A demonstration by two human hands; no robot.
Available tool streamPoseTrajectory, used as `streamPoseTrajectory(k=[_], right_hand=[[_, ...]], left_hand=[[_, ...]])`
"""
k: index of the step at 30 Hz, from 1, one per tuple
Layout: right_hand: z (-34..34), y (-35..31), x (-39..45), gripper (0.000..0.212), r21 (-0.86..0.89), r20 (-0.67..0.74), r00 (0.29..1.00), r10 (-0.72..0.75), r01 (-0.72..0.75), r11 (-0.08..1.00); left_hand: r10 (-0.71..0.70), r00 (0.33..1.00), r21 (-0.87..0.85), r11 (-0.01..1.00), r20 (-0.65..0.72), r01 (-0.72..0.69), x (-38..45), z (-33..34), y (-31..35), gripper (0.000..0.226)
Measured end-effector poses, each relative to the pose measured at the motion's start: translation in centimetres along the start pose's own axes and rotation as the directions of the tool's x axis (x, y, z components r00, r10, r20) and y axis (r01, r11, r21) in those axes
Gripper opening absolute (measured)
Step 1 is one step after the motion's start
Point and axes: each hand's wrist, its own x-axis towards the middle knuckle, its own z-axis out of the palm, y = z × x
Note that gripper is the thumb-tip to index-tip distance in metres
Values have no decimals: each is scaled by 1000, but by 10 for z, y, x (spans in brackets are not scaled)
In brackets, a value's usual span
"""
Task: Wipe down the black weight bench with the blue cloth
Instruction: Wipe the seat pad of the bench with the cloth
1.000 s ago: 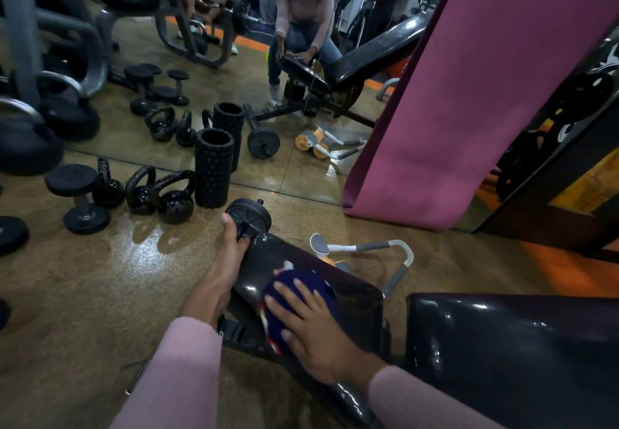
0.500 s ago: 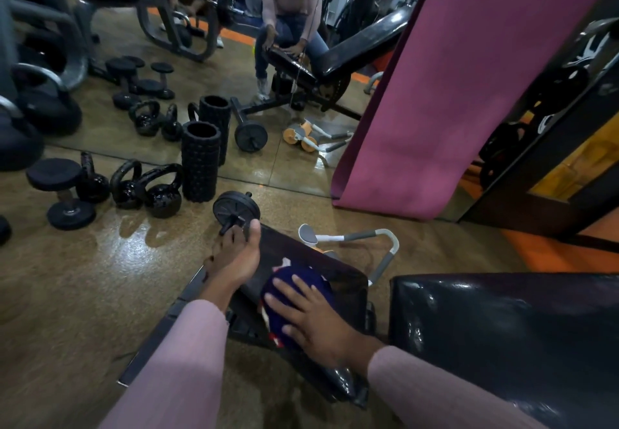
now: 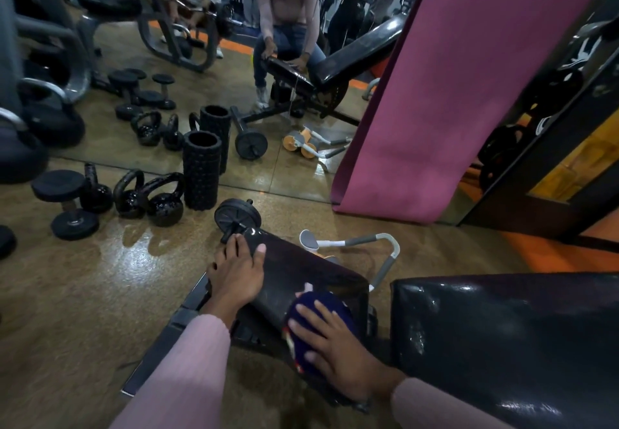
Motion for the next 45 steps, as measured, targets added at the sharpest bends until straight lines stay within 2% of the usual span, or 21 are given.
streamPoseTrajectory(k=[4,6,8,11,13,14,16,19,21,23,25,27,29,32,35,38,42,43,45], right_hand=[[-3,12,29,53,164,-105,956,274,-255,953],[-15,1,58,55,186,-101,926,365,-342,921],[-18,-15,69,54,123,-92,948,306,-294,948],[-10,-24,41,58,-42,-40,997,63,-65,997],[-4,-12,15,57,-77,27,999,-45,47,996],[-3,0,5,55,-64,47,998,-43,46,997],[-1,20,-3,51,-3,40,997,59,-59,998],[4,27,24,62,110,-120,951,285,-272,956],[1,16,48,61,125,-151,909,389,-373,919],[2,0,47,56,101,-130,930,344,-333,938],[7,-9,19,56,20,-76,979,188,-187,982],[17,-1,-13,50,-29,-47,996,73,-75,997],[19,11,-31,46,55,-61,988,145,-142,988],[13,26,-16,51,226,-111,926,362,-331,916],[-1,24,27,54,243,-111,866,488,-453,858],[-5,0,36,55,202,-102,908,406,-381,902],[20,-7,-17,60,46,-72,989,133,-130,991],[28,1,-30,59,59,-67,990,122,-118,991],[29,13,-46,53,184,-72,972,225,-209,960]], left_hand=[[7,1000,-54,999,19,-6,0,-2,-1,66],[9,1000,-57,998,14,-8,-1,-2,0,66],[2,1000,-51,999,6,-1,0,-2,0,66],[2,1000,-40,999,3,-2,0,0,0,67],[11,1000,-44,999,-1,-11,0,1,-1,67],[17,1000,-46,999,-2,-17,0,1,-2,67],[31,1000,-44,999,0,-31,0,2,-4,67],[45,999,-17,999,-23,-46,-3,4,-4,68],[35,997,6,999,-73,-35,-6,5,0,70],[17,996,12,1000,-88,-16,-8,5,6,71],[21,998,26,999,-64,-19,-12,7,15,73],[26,999,41,999,-46,-24,-15,8,22,73],[25,998,52,998,-50,-22,-16,8,24,73],[20,997,61,998,-73,-15,-15,7,22,72],[19,999,89,996,-51,-14,-17,12,25,72],[14,998,103,995,-55,-8,-16,15,26,72],[1,999,97,995,-51,4,-14,16,29,71],[-1,999,94,996,-50,6,-13,16,29,72],[3,999,95,996,-46,2,-13,16,27,72]])
